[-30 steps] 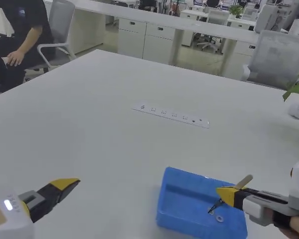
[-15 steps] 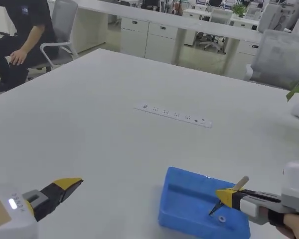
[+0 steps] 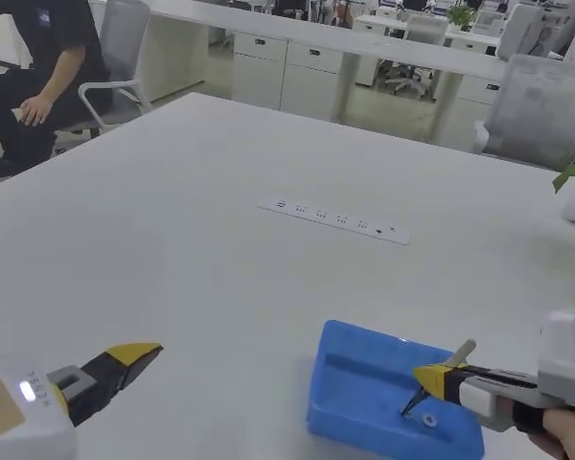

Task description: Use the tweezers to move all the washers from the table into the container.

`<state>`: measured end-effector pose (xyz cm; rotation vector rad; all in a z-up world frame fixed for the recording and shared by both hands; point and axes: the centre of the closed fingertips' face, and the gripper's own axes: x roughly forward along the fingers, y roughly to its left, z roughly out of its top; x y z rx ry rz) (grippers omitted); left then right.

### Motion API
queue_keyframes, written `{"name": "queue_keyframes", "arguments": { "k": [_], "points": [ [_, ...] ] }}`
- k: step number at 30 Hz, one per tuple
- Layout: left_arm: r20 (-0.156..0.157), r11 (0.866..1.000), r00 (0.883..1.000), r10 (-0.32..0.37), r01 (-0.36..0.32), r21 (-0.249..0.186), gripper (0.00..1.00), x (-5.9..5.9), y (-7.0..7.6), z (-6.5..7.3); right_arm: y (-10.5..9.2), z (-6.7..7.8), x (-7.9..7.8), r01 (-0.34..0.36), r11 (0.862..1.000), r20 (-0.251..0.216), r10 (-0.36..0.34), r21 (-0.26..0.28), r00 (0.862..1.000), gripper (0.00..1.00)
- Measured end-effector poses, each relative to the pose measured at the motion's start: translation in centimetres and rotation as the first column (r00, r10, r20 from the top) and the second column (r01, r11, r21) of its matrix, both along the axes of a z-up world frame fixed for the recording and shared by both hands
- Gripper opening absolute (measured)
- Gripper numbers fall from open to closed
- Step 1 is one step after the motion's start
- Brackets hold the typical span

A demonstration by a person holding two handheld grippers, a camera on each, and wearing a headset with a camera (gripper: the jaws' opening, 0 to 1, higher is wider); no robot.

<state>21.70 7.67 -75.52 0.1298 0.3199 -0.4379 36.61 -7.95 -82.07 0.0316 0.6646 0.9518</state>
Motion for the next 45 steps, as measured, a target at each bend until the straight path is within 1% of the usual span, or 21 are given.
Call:
{"name": "queue_keyframes", "arguments": {
  "k": [1,2,3,8,14,17,20,28,32,41,45],
  "points": [
    [-0.004,1.0,1.0,0.0,0.0,0.004,0.76,0.0,0.0,-0.1,0.0,-0.2,0.0,-0.009,1.0,0.0,0.009,-0.019,1.0,0.03],
    [-0.005,1.0,1.0,-0.001,0.001,0.008,0.76,0.0,0.0,-0.1,0.1,-0.3,0.0,-0.014,1.0,0.001,0.014,-0.022,1.0,0.03],
    [-0.004,1.0,1.0,-0.003,0.003,0.008,0.76,0.0,0.0,-0.1,0.1,-0.2,0.0,-0.015,1.0,0.007,0.015,-0.016,1.0,0.03],
    [-0.002,1.0,1.0,0.002,-0.002,0.006,0.75,0.0,0.1,-0.1,0.1,-0.2,-0.1,-0.018,1.0,0.004,0.018,-0.017,1.0,0.03],
    [-0.004,1.0,1.0,-0.008,0.008,0.007,0.75,-0.1,-0.1,-0.2,0.1,-0.3,-0.1,-0.023,1.0,0.002,0.023,-0.015,1.0,0.04],
    [-0.005,1.0,1.0,-0.008,0.008,0.007,0.75,-0.1,-0.1,-0.2,0.1,-0.3,-0.2,-0.02,1.0,-0.004,0.02,-0.008,1.0,0.04],
    [-0.006,1.0,1.0,-0.008,0.008,0.005,0.75,0.0,-0.1,-0.2,-0.1,-0.3,-0.1,-0.01,1.0,-0.002,0.01,-0.016,1.0,0.04],
    [-0.002,1.0,1.0,-0.005,0.005,0.003,0.75,0.0,-0.1,-0.2,-0.1,0.3,-0.1,-0.006,1.0,0.009,0.006,-0.009,1.0,0.04],
    [-0.002,1.0,1.0,-0.005,0.005,0.002,0.75,0.0,-0.1,-0.1,0.1,0.9,-0.5,-0.012,1.0,0.011,0.012,0.005,1.0,0.04],
    [-0.005,1.0,1.0,-0.01,0.01,0.005,0.75,-0.1,-0.2,-0.1,0.4,3.3,-1.8,-0.034,0.999,0.053,0.032,0.03,0.998,0.04],
    [-0.007,1.0,1.0,-0.012,0.012,0.006,0.75,-0.1,-0.1,-0.1,0.7,4.4,-1.9,-0.044,0.997,0.065,0.04,0.06,0.997,0.04]
  ]
}}
